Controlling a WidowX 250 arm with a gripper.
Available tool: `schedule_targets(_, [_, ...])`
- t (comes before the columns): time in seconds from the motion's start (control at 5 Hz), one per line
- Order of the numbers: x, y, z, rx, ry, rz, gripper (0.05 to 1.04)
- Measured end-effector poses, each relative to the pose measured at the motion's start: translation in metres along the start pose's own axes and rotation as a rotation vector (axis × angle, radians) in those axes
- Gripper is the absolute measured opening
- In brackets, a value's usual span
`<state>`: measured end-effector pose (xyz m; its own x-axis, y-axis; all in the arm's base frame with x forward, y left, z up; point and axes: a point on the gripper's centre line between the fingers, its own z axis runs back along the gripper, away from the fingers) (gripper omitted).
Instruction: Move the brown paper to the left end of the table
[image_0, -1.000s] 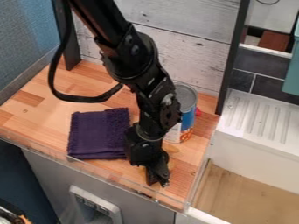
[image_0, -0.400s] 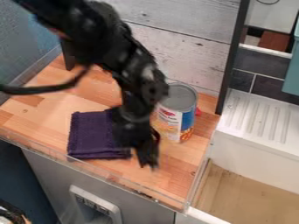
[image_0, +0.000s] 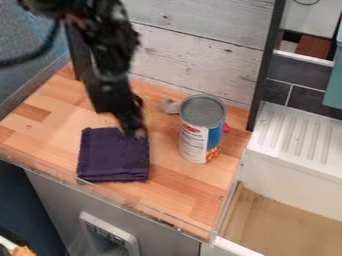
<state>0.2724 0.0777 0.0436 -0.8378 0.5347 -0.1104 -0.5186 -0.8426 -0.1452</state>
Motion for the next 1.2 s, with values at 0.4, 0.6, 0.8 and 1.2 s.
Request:
schedule_targets(0.4, [0.007,-0.088,-0.031,-0.009,-0.056,0.128,0.532])
schedule_targets(0.6, [0.005,-0.107,-0.047,-0.008,-0.089,0.163,0.532])
schedule_targets(0.8, [0.003,-0.119,-0.058,-0.013,-0.116,0.194,0.532])
schedule_targets(1.2, [0.007,-0.137,-0.086,-0.007,-0.173,0.246,0.532])
